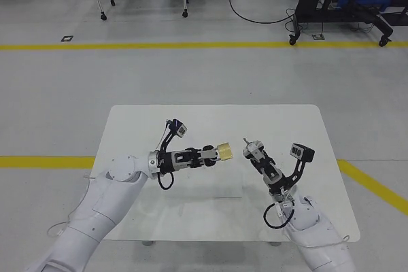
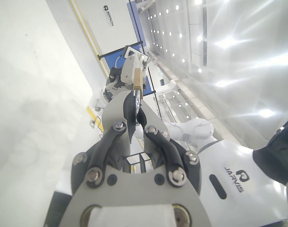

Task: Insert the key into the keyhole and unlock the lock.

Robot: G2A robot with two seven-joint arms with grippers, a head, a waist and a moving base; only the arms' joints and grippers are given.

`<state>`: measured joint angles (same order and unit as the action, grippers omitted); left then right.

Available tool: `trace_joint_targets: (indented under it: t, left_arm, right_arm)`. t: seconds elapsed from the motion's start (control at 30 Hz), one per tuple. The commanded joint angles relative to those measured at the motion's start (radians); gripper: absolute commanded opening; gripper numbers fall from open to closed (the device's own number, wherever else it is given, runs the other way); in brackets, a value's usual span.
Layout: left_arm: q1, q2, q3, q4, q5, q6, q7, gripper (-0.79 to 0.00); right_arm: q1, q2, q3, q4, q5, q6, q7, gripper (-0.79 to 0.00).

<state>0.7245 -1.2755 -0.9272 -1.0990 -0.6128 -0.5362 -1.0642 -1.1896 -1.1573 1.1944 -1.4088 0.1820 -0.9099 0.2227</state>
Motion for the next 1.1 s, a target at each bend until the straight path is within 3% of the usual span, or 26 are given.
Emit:
trace_joint_targets:
  t: [0.0, 0.17, 0.23, 1.07]
  left_arm:
    - [0.014, 0.001, -0.011, -0.021, 0.032, -0.060, 0.028, -0.785]
    - [0.041, 0.006, -0.027, -0.071, 0.197, -0.218, 0.099, -0.785]
    - [0.055, 0.006, -0.029, -0.085, 0.256, -0.240, 0.141, -0.785]
    - [0.079, -0.006, -0.022, -0.121, 0.696, -0.197, 0.465, -0.785]
  right_arm:
    - [0.001, 0.001, 0.002, 0.002, 0.044, 0.028, 0.022, -0.785]
    - [0.033, -0.003, -0.012, 0.007, 0.101, 0.146, 0.083, -0.785]
    - [0.040, -0.005, -0.018, 0.008, 0.108, 0.158, 0.106, -0.785]
    - [0.020, -0.015, -0.024, -0.014, 0.151, 0.136, 0.250, -0.785]
